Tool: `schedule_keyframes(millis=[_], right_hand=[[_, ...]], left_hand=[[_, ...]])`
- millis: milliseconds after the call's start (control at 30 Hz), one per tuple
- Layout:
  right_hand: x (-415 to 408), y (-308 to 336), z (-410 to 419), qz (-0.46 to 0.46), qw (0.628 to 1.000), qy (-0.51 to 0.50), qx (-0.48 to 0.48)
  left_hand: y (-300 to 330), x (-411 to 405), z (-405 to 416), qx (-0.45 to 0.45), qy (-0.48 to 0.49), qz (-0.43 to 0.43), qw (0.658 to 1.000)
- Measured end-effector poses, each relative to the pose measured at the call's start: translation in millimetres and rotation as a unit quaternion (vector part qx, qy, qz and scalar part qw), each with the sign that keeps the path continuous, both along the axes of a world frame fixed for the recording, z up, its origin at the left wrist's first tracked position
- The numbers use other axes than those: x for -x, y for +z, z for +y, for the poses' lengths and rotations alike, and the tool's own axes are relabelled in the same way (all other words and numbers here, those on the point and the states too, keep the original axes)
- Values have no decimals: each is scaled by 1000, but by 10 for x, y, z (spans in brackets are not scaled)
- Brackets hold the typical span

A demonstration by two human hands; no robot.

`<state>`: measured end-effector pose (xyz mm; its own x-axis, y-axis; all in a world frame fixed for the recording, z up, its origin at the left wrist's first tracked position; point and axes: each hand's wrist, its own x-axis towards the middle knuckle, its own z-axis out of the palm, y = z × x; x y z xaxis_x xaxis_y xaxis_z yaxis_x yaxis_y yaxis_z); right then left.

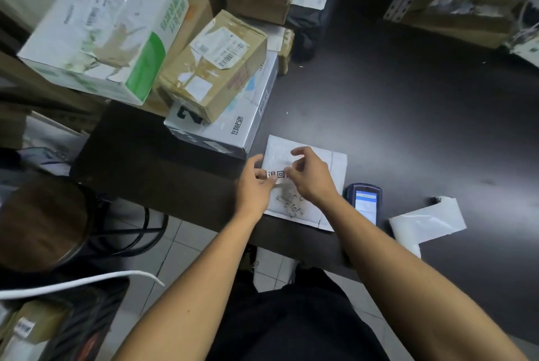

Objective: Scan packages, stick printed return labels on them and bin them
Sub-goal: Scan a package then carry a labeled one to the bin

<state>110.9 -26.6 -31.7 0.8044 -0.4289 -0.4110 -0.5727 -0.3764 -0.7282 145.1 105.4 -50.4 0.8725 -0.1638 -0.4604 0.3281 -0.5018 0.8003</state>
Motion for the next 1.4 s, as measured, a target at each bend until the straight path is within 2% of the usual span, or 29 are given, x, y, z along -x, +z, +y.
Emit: schedule_keyframes(millis=[200, 333, 400, 500, 633, 800, 967, 1100, 1200, 1400], right_hand=[[-199, -65, -81, 36, 991, 118, 56], [-244, -117, -99, 54, 973, 193, 111], [-241, -125, -145, 43, 969, 194, 147], [-204, -128, -215, 28, 975, 145, 167], [-105, -143, -164, 37, 966, 193, 170], [93, -105, -134, 32, 980, 91, 176], [528, -94, 10, 55, 982, 55, 174], [768, -192, 224, 84, 971, 79, 208], [829, -190, 365, 86, 973, 41, 210], [1066, -171, 569, 64, 986, -90, 121]], left_hand=[[-50, 40, -73, -58, 62, -29, 996], [-21, 47, -115, -173, -1, -69, 983], [-31, 56, -108, -208, -19, -75, 975], [-43, 69, -80, -199, -5, -78, 977], [-85, 104, -50, -207, -18, -98, 973], [-79, 93, 10, -207, -66, -103, 971], [-68, 120, 130, -188, -173, -106, 961], [-97, 129, 234, -155, -215, -102, 959], [-99, 121, 346, -132, -241, -87, 958], [-105, 209, 716, -101, -262, -76, 957]])
